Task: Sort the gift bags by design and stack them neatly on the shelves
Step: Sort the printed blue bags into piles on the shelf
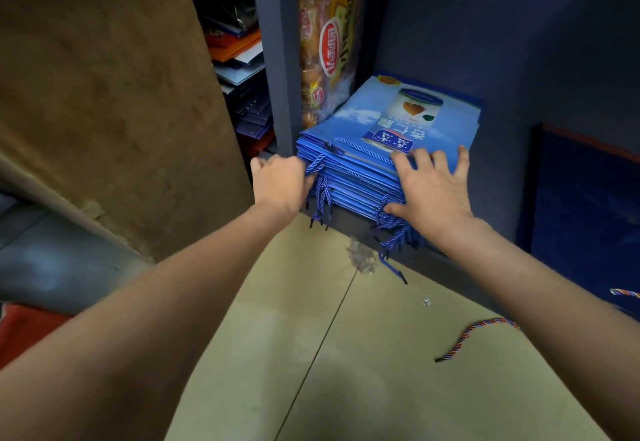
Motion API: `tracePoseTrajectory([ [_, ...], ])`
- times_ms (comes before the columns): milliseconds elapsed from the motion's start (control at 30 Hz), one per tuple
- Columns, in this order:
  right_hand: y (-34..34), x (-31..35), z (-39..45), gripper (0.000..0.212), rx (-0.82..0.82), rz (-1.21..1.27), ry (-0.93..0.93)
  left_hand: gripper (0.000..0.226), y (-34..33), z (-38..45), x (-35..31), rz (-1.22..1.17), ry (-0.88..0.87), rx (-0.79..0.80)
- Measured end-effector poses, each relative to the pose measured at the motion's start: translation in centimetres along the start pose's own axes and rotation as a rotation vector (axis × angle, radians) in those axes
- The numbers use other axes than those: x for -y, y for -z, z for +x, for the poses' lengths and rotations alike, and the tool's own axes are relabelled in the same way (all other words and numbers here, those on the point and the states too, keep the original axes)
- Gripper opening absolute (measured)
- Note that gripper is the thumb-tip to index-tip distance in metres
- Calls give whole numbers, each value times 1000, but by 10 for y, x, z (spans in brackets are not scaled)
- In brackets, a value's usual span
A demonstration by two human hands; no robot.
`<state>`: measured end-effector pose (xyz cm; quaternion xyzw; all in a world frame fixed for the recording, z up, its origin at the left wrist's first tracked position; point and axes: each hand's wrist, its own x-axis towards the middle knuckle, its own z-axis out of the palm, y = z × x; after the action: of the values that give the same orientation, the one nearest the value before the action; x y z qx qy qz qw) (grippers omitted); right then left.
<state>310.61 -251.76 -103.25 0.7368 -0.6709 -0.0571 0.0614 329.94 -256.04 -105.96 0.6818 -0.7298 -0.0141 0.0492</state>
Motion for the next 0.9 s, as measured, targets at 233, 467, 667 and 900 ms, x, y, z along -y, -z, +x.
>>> tracePoseTrajectory([
  [233,4,-3,1,85,87,169,-46,46,-18,-21,-17,-231,171,71],
  [467,-6,7,-1,77,-5,43,-31,39,-14,-10,-21,-159,109,111],
  [667,-3,9,3,80,39,46,-65,21,-7,2,-3,129,-30,33],
  [900,-6,7,-13,89,-19,-16,-25,25,-15,-5,5,-182,17,176],
])
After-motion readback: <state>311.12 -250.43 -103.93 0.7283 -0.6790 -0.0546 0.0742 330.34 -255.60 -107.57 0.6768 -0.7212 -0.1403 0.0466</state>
